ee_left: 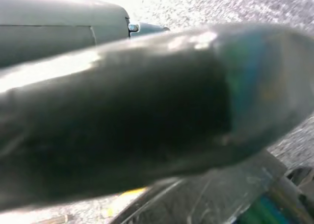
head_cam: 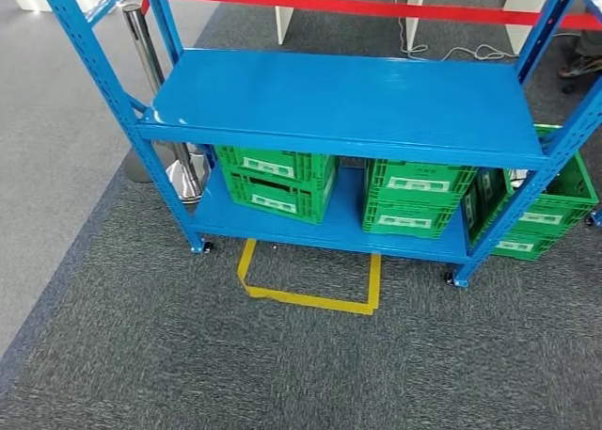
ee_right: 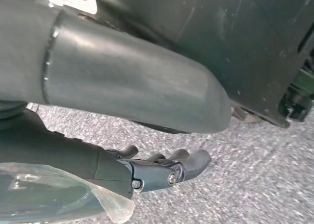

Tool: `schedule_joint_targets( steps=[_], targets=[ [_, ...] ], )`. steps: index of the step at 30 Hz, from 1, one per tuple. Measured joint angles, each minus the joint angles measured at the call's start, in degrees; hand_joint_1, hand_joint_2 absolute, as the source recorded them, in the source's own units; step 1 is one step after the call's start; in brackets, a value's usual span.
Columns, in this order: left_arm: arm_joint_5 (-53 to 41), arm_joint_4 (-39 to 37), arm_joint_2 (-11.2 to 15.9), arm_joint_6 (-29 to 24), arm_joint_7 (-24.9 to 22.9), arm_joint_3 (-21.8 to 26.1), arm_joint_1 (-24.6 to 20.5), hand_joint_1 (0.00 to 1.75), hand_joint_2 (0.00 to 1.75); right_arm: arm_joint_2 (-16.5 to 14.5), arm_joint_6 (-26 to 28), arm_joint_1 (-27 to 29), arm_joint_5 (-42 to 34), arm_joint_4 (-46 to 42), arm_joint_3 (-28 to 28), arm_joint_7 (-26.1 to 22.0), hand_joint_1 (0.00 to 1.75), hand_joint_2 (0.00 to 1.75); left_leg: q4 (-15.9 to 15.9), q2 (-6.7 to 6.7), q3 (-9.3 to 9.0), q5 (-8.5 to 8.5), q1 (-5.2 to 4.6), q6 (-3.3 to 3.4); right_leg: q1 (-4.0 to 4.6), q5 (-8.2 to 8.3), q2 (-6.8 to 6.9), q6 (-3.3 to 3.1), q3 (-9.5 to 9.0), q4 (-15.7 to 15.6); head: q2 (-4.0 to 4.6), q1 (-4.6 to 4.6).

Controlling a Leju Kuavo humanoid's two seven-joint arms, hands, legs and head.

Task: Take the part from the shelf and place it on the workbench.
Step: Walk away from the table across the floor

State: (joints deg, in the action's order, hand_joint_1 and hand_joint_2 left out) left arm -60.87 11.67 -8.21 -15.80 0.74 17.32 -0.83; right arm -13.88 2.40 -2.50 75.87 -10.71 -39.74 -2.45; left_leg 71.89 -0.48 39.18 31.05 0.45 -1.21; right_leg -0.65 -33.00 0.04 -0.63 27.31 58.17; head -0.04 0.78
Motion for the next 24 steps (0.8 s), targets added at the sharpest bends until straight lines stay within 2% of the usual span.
schedule_joint_targets(
  steps=[1, 2, 3, 6, 8, 9, 10, 12, 13, 14, 15, 16, 17, 19, 20, 22, 24],
  targets=[
    [0.00, 0.00, 0.01, 0.00, 0.00, 0.01, 0.04, 0.00, 0.00, 0.00, -0.01, 0.03, 0.00, 0.00, 0.01, -0.01, 0.00, 0.00, -3.26, 0.03, -0.74, -2.89, -0.03, 0.18, -0.02, -0.71, -0.02, 0.14, -0.79, -0.04, 0.00, 0.00],
    [0.00, -0.03, 0.01, 0.00, 0.00, 0.02, 0.04, 0.00, 0.00, 0.00, -0.01, -0.02, 0.01, 0.01, 0.01, -0.01, 0.00, 0.00, -6.09, 0.10, -1.59, -4.88, -0.21, 0.43, 0.02, -1.37, -0.01, 0.37, -1.44, -0.16, 0.01, -0.02],
    [0.00, -0.05, 0.01, -0.01, 0.00, 0.03, 0.01, 0.00, 0.00, 0.00, -0.01, -0.09, 0.01, 0.02, 0.01, -0.02, 0.00, 0.00, -8.66, 0.17, -2.61, -5.61, -0.40, 0.80, 0.05, -1.87, 0.04, 0.67, -1.88, -0.41, 0.01, 0.01],
    [0.00, -0.09, 0.00, -0.03, 0.00, 0.06, -0.07, 0.00, 0.00, -0.01, 0.00, -0.29, 0.01, 0.04, 0.02, -0.02, 0.00, 0.00, -12.09, 0.16, -4.48, -3.81, -0.73, 1.87, 0.08, -1.83, 0.26, 1.87, -3.01, -1.26, 0.02, 0.02],
    [0.00, -0.10, 0.04, -0.05, 0.02, 0.09, 0.16, 0.00, 0.00, 0.00, -0.01, -0.39, 0.01, 0.03, 0.03, -0.05, 0.00, 0.00, -13.47, 0.05, -5.96, -3.39, -0.56, 2.42, 0.03, -1.23, 0.23, 2.40, -2.46, 0.57, 0.01, -0.12],
    [0.00, -0.10, 0.06, -0.05, 0.05, 0.11, 0.20, 0.00, 0.00, 0.00, -0.01, -0.44, 0.02, 0.02, 0.03, -0.13, 0.00, 0.00, -13.99, 0.02, -6.84, -3.16, -0.48, 2.70, 0.01, -1.19, 0.17, 2.48, -0.98, 2.96, 0.01, -0.19],
    [0.00, -0.11, 0.05, -0.02, 0.10, 0.14, 0.18, 0.00, 0.00, 0.00, 0.01, -0.45, 0.03, 0.02, 0.04, -0.22, 0.00, 0.00, -14.36, 0.04, -7.60, -2.77, -0.46, 2.93, 0.00, -1.62, 0.10, 2.50, 1.38, 6.31, 0.01, -0.30],
    [0.00, -0.10, 0.01, 0.05, 0.17, 0.23, 0.05, 0.00, 0.00, 0.00, 0.15, -0.34, 0.06, 0.02, 0.07, -0.35, 0.00, 0.00, -14.52, 0.01, -8.94, -1.63, -0.53, 3.24, 0.02, -3.82, 0.05, 2.60, 6.77, 12.59, 0.01, -0.37],
    [0.00, -0.10, 0.01, 0.07, 0.18, 0.31, 0.08, 0.00, 0.00, 0.00, 0.28, -0.21, 0.04, 0.02, 0.08, -0.37, 0.00, 0.00, -14.52, -0.04, -9.83, -0.87, -0.56, 3.28, 0.01, -4.88, 0.04, 2.68, 9.05, 14.18, 0.01, -0.39],
    [0.00, -0.10, 0.02, 0.08, 0.18, 0.38, 0.16, 0.00, 0.00, 0.00, 0.42, -0.08, 0.02, 0.02, 0.08, -0.36, 0.00, 0.00, -14.53, -0.11, -10.89, -0.06, -0.57, 3.27, -0.02, -5.09, 0.05, 2.78, 10.50, 13.99, 0.01, -0.42],
    [0.00, -0.10, 0.02, 0.10, 0.18, 0.44, 0.23, 0.00, 0.00, 0.00, 0.53, 0.03, -0.03, 0.02, 0.08, -0.36, 0.00, 0.00, -14.53, -0.18, -12.07, 0.81, -0.56, 3.21, -0.08, -4.05, 0.05, 2.87, 11.20, 12.31, 0.02, -0.43],
    [0.00, -0.11, 0.02, 0.13, 0.18, 0.48, 0.29, 0.00, 0.00, 0.00, 0.58, 0.12, -0.07, 0.03, 0.07, -0.34, 0.00, 0.00, -14.53, -0.24, -13.28, 1.75, -0.55, 3.10, -0.18, -1.58, 0.06, 2.93, 11.37, 9.47, 0.02, -0.45],
    [0.00, -0.13, 0.02, 0.16, 0.18, 0.50, 0.30, 0.00, 0.00, 0.00, 0.60, 0.23, -0.09, 0.05, 0.07, -0.34, 0.00, 0.00, -14.48, -0.27, -14.42, 2.71, -0.56, 2.92, -0.21, 1.57, 0.10, 2.94, 11.36, 6.90, 0.02, -0.44],
    [0.00, -0.18, 0.06, 0.22, 0.16, 0.53, 0.17, 0.00, 0.00, 0.00, 0.61, 0.32, -0.14, 0.13, 0.08, -0.30, 0.00, 0.00, -14.50, -0.33, -15.79, 4.34, -0.54, 2.29, 0.03, 5.48, 0.18, 2.38, 10.75, 3.88, 0.02, -0.39],
    [0.00, -0.20, 0.07, 0.25, 0.15, 0.55, 0.06, 0.00, 0.00, 0.01, 0.63, 0.31, -0.17, 0.16, 0.08, -0.28, 0.00, 0.00, -14.44, -0.34, -16.25, 4.77, -0.46, 1.88, 0.29, 5.85, 0.19, 1.89, 10.42, 3.76, 0.01, -0.35],
    [0.00, -0.20, 0.03, 0.27, 0.14, 0.56, -0.23, 0.00, 0.00, 0.02, 0.66, 0.16, -0.20, 0.16, 0.07, -0.39, 0.00, 0.00, -13.06, -0.30, -16.08, 4.42, -0.22, 1.12, 0.50, 5.23, 0.07, 0.86, 9.21, 3.38, 0.01, -0.27],
    [0.00, -0.20, -0.03, 0.23, 0.19, 0.57, -0.46, 0.00, 0.00, 0.04, 0.63, 0.01, -0.14, 0.16, 0.08, -0.75, 0.00, 0.00, -8.12, -0.19, -13.59, 3.08, -0.10, 0.55, 0.35, 4.49, 0.08, 0.09, 7.79, 2.65, 0.01, -0.13]
  ],
)
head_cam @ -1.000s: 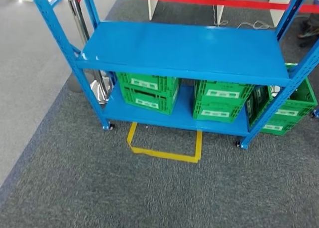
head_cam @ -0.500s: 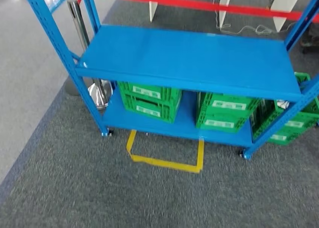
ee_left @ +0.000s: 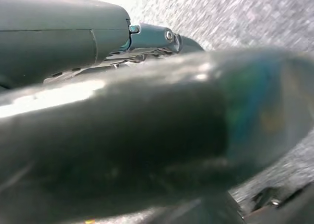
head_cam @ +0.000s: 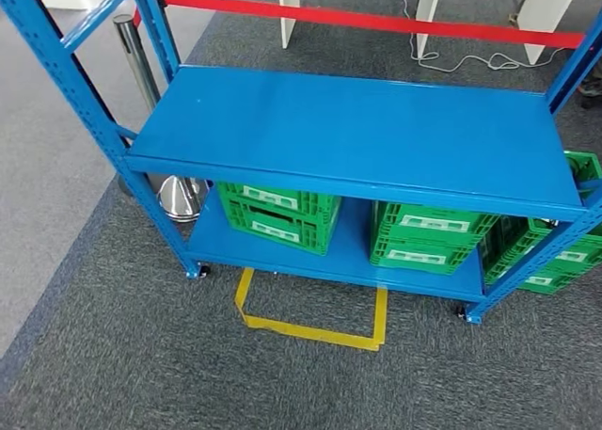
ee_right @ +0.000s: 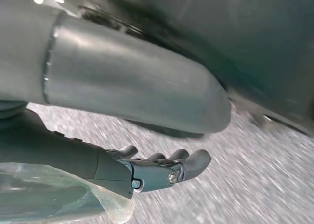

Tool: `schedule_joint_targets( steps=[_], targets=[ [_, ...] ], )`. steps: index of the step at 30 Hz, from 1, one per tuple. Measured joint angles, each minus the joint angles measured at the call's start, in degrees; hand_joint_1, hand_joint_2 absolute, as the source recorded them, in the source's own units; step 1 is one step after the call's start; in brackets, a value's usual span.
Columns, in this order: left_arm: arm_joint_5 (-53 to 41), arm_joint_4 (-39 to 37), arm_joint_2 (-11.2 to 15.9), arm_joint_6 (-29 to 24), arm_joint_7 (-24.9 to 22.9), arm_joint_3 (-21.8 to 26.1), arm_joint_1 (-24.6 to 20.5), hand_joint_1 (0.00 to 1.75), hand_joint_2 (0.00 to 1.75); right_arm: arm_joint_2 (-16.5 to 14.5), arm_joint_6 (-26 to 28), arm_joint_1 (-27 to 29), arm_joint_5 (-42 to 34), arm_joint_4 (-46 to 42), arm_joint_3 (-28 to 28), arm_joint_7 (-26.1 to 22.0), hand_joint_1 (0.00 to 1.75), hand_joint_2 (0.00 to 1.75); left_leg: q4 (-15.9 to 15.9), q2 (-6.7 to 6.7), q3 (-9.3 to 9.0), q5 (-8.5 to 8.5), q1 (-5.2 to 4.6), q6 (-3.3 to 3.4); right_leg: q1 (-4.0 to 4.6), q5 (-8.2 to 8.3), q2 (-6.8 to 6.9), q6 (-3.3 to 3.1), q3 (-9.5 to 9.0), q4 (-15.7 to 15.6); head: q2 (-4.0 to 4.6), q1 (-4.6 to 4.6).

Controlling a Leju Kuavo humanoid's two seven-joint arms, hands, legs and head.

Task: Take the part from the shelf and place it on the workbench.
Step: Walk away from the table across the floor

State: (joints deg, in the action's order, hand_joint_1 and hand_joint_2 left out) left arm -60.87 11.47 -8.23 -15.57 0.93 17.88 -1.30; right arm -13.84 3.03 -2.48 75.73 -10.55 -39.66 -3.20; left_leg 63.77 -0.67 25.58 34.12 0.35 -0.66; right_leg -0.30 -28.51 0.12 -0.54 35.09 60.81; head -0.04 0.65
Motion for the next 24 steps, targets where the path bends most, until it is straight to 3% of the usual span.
schedule_joint_targets(
  steps=[1, 3, 5, 6, 10, 11, 13, 15, 17, 19, 20, 21, 22, 24],
  targets=[
    [0.00, 0.00, 0.01, -0.01, 0.02, 0.00, -0.05, 0.00, 0.00, 0.01, -0.03, -0.08, 0.02, 0.01, 0.01, -0.15, 0.00, 0.00, 3.52, 0.06, 2.30, 0.09, 0.07, -0.24, -0.08, -0.40, 0.03, -0.24, -0.88, -0.41, -0.01, 0.08],
    [-0.02, -0.01, 0.01, -0.02, -0.17, 0.01, 0.05, 0.00, 0.00, 0.00, -0.05, -0.15, -0.09, 0.02, 0.01, -0.03, 0.00, 0.00, 9.24, 0.10, 7.09, 3.05, 0.18, -0.52, -0.10, -1.24, 0.02, -0.44, -2.52, -0.85, -0.01, 0.13],
    [-0.06, -0.02, 0.02, -0.01, -0.83, 0.08, 0.21, 0.00, 0.00, -0.01, -0.06, -0.11, -0.44, 0.02, -0.01, 0.38, 0.00, 0.00, 10.72, 0.11, 10.46, 6.15, 0.23, -0.57, -0.14, -2.35, -0.18, -0.41, -4.17, -0.97, -0.01, 0.14],
    [-0.08, -0.02, 0.02, 0.01, -1.18, 0.14, 0.25, 0.00, 0.00, -0.02, -0.08, -0.09, -0.66, 0.02, -0.01, 0.52, 0.00, 0.00, 9.43, 0.12, 11.11, 5.76, 0.22, -0.50, -0.17, -2.99, -0.28, -0.31, -5.00, -0.98, -0.01, 0.14],
    [-0.06, -0.12, 0.03, 0.60, -2.37, 0.41, 0.48, 0.00, 0.00, -0.07, -0.49, -0.23, -1.73, 0.08, -0.08, 0.71, 0.00, 0.00, -0.76, -0.27, 10.83, -5.28, 0.03, -0.04, -0.19, -5.49, -0.89, 0.73, -7.49, -0.98, 0.01, 0.21],
    [0.07, -0.16, 0.03, 0.82, -2.57, 0.52, 0.66, 0.00, 0.00, -0.09, -0.69, -0.33, -1.98, 0.10, -0.14, 0.72, 0.00, 0.00, -1.45, -0.37, 10.74, -6.30, -0.08, 0.15, -0.15, -5.90, -1.21, 1.06, -7.57, -1.04, 0.02, 0.23],
    [0.44, -0.17, 0.01, 1.24, -2.82, 0.84, 0.79, 0.00, 0.00, -0.16, -1.13, -0.47, -2.38, 0.10, -0.28, 0.79, 0.00, 0.00, -1.72, -0.16, 10.35, -6.55, -0.15, 0.75, -0.15, -6.43, -1.73, 1.69, -7.72, -1.37, 0.02, 0.21],
    [0.73, -0.16, -0.03, 1.66, -3.02, 1.17, 0.45, 0.00, 0.87, -0.20, -1.50, -0.47, -2.52, 0.10, -0.40, 0.96, 0.00, 0.00, -2.63, 0.36, 9.85, -6.92, -0.03, 1.42, -0.19, -7.44, -1.48, 2.23, -7.30, -0.36, 0.01, 0.08],
    [0.81, -0.15, -0.03, 2.10, -3.27, 1.40, 0.09, 0.00, 1.75, -0.20, -1.75, -0.47, -2.49, 0.10, -0.44, 1.20, 0.00, 0.00, -3.27, 1.00, 9.43, -6.90, -0.03, 2.04, -0.18, -10.11, -0.86, 2.60, -4.31, 4.96, 0.01, -0.09],
    [0.83, -0.15, -0.01, 2.49, -3.65, 1.57, 0.02, 0.00, 1.75, -0.20, -1.86, -0.43, -2.42, 0.10, -0.45, 1.46, 0.00, 0.00, -3.32, 1.75, 9.17, -6.52, -0.25, 2.50, -0.18, -12.29, -0.67, 2.71, 0.17, 11.87, 0.02, -0.13],
    [0.83, -0.15, -0.01, 2.60, -3.84, 1.66, 0.04, 0.00, 1.75, -0.20, -1.87, -0.38, -2.38, 0.10, -0.45, 1.57, 0.00, 0.00, -3.32, 2.17, 8.95, -6.27, -0.41, 2.67, -0.17, -11.98, -0.63, 2.67, 1.72, 13.55, 0.02, -0.13],
    [0.83, -0.15, -0.01, 2.66, -3.96, 1.74, 0.04, 0.00, 1.75, -0.20, -1.87, -0.34, -2.37, 0.10, -0.47, 1.63, 0.00, 0.00, -3.33, 2.57, 8.63, -6.01, -0.57, 2.77, -0.11, -10.46, -0.47, 2.52, 2.18, 13.03, 0.02, -0.13],
    [0.82, -0.15, -0.02, 2.68, -4.04, 1.80, 0.03, 0.00, 1.75, -0.20, -1.87, -0.32, -2.36, 0.10, -0.50, 1.67, 0.00, 0.00, -3.33, 2.99, 8.20, -5.72, -0.73, 2.82, 0.01, -8.01, -0.03, 2.23, 1.58, 10.47, 0.02, -0.13],
    [0.83, -0.16, -0.07, 2.71, -4.06, 1.86, 0.00, 0.00, 1.75, -0.20, -1.88, -0.43, -2.36, 0.10, -0.60, 1.67, 0.00, 0.00, -3.33, 3.83, 7.33, -5.10, -1.07, 2.71, 0.58, -3.66, 2.46, 1.31, -1.16, 3.04, 0.02, -0.08]
  ],
)
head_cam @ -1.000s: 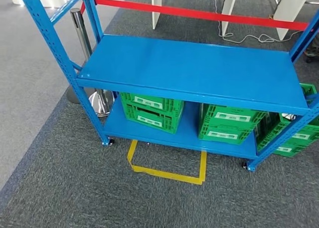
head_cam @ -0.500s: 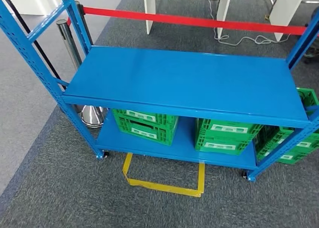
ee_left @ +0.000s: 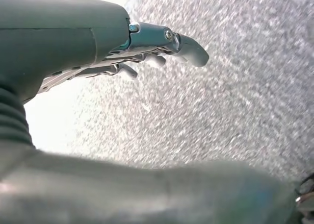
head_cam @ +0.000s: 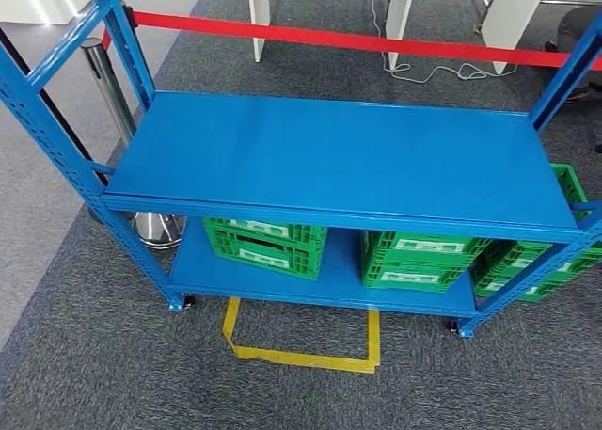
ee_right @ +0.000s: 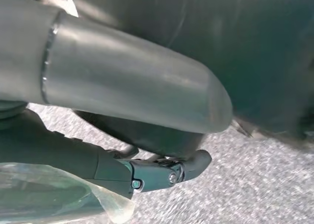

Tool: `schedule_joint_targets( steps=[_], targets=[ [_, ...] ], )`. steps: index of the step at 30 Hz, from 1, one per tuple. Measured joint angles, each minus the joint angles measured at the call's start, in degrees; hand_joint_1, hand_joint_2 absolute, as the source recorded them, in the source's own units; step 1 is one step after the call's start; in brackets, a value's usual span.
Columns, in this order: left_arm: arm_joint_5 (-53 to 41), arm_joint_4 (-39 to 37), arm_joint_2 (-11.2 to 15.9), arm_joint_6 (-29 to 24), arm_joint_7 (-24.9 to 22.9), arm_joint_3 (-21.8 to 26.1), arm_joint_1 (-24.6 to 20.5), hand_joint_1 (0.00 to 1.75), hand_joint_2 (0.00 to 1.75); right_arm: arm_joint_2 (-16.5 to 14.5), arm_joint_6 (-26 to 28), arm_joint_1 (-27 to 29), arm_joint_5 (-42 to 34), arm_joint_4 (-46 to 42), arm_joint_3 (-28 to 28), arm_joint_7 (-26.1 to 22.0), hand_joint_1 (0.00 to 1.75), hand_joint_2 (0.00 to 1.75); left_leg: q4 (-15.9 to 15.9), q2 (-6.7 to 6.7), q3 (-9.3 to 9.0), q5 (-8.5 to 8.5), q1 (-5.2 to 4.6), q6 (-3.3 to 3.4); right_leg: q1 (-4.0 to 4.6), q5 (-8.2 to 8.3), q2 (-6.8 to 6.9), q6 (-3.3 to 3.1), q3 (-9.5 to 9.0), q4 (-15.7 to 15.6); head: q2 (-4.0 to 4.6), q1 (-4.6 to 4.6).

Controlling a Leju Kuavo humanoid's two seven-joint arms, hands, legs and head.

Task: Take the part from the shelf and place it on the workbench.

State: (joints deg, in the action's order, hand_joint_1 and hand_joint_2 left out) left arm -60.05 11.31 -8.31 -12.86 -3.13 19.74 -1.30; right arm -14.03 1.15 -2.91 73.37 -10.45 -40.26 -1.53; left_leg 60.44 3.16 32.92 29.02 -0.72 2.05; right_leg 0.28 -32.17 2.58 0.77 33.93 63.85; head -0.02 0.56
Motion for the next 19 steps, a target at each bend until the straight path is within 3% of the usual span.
schedule_joint_targets(
  steps=[2, 5, 7, 9, 10, 12, 14, 16, 19],
  targets=[
    [0.00, -0.01, -0.01, 0.02, 0.00, 0.03, -0.02, 0.00, 1.75, -0.01, -0.01, -0.21, 0.01, 0.00, -0.07, 0.00, 0.00, 0.00, -0.11, 0.87, -0.57, 0.42, -0.22, -0.45, 0.48, 1.36, 1.44, -0.67, -1.39, -3.77, 0.00, 0.07],
    [0.01, 0.00, -0.02, 0.05, -0.01, 0.07, -0.12, 0.00, 1.75, -0.04, -0.01, -0.10, 0.01, 0.00, -0.12, 0.02, 0.00, 0.00, -0.50, 2.06, -1.24, 0.67, -0.30, -1.27, 0.30, 1.87, -0.27, -1.11, -1.73, -4.65, 0.00, 0.05],
    [0.01, 0.01, -0.01, 0.08, -0.01, 0.11, -0.16, 0.00, 1.75, -0.10, -0.04, -0.05, 0.00, 0.00, -0.16, 0.03, 0.00, 0.00, 1.53, 0.49, -0.77, 2.43, -0.13, -2.08, -0.26, 2.54, -1.55, -1.51, -2.40, -5.45, 0.00, 0.27],
    [0.04, 0.01, 0.03, 0.22, -0.04, 0.22, -0.39, 0.00, 1.75, -0.16, -0.16, -0.08, 0.07, 0.00, -0.17, 0.19, 0.00, 0.00, 7.59, -1.72, 1.63, 5.85, 0.40, -2.87, -0.57, 2.86, -2.77, -1.72, -2.69, -5.65, 0.00, 0.50],
    [0.02, 0.01, 0.05, 0.33, -0.08, 0.27, -0.62, 0.00, 1.75, -0.19, -0.23, -0.07, 0.25, 0.00, -0.17, 0.41, 0.00, 0.00, 10.81, -2.09, 2.99, 7.17, 0.64, -3.16, -0.62, 2.91, -3.32, -1.75, -2.70, -5.64, 0.00, 0.51],
    [-0.13, 0.01, 0.08, 0.46, -0.21, 0.32, -1.07, 0.00, 1.75, -0.20, -0.33, -0.01, 0.87, 0.00, -0.17, 1.12, 0.00, 0.00, 13.31, -2.25, 4.11, 7.01, 1.03, -3.57, -0.73, 2.85, -4.21, -1.70, -2.81, -5.61, 0.00, 0.51],
    [-0.33, 0.01, 0.08, 0.56, -0.38, 0.32, -1.23, 0.00, 1.75, -0.20, -0.50, 0.01, 1.08, 0.00, -0.17, 2.23, 0.00, 0.87, 7.93, -2.41, 1.92, 2.88, 1.43, -3.83, -0.93, 2.63, -5.02, -1.39, -3.16, -5.60, 0.00, 0.53],
    [-0.54, 0.01, 0.03, 0.57, -0.49, 0.32, -1.30, 0.00, 1.75, -0.20, -0.70, -0.02, 0.47, 0.00, -0.23, 3.92, 0.00, 1.75, 1.08, -3.06, -0.82, -0.04, 1.58, -3.79, -0.92, 2.33, -5.58, -0.72, -3.22, -5.48, 0.00, 0.56],
    [-0.74, 0.01, -0.10, 0.36, -0.58, 0.35, -1.48, 0.00, 1.75, -0.20, -0.60, -0.06, -0.18, 0.00, -0.44, 6.49, 0.00, 1.75, -1.52, -3.51, -1.54, 0.03, 1.34, -2.83, -0.85, 2.36, -5.68, 0.23, -2.90, -5.45, 0.00, 0.46]
  ],
)
